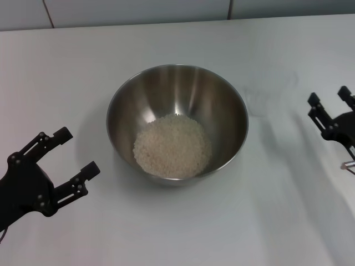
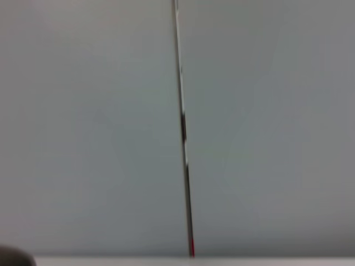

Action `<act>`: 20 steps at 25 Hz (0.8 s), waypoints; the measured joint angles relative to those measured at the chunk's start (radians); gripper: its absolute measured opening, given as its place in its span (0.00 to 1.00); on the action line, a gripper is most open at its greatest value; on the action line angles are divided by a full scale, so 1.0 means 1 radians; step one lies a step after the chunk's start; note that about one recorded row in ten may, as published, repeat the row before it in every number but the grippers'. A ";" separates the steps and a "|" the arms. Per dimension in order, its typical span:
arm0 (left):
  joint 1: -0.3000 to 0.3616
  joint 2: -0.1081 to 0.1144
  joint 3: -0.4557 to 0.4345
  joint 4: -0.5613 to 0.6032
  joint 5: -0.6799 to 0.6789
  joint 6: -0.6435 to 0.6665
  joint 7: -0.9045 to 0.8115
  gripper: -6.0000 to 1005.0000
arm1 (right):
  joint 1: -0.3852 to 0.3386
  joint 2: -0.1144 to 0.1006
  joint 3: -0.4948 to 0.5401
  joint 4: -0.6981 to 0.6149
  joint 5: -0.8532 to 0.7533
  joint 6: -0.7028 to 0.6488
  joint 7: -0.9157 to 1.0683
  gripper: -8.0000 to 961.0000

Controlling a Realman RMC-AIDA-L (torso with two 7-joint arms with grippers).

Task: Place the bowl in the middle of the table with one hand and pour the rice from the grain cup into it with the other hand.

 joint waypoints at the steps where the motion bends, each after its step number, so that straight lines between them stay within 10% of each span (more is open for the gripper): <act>1: 0.000 0.000 0.000 0.000 0.000 0.000 0.000 0.86 | -0.009 0.000 0.000 -0.001 0.000 -0.026 0.000 0.72; 10: -0.002 0.001 0.003 0.000 0.000 -0.001 0.000 0.86 | -0.006 -0.009 -0.012 -0.080 -0.007 -0.175 0.043 0.72; 20: -0.010 0.014 0.024 0.000 0.002 -0.006 0.000 0.86 | 0.141 -0.084 -0.309 -0.384 -0.038 -0.459 0.410 0.72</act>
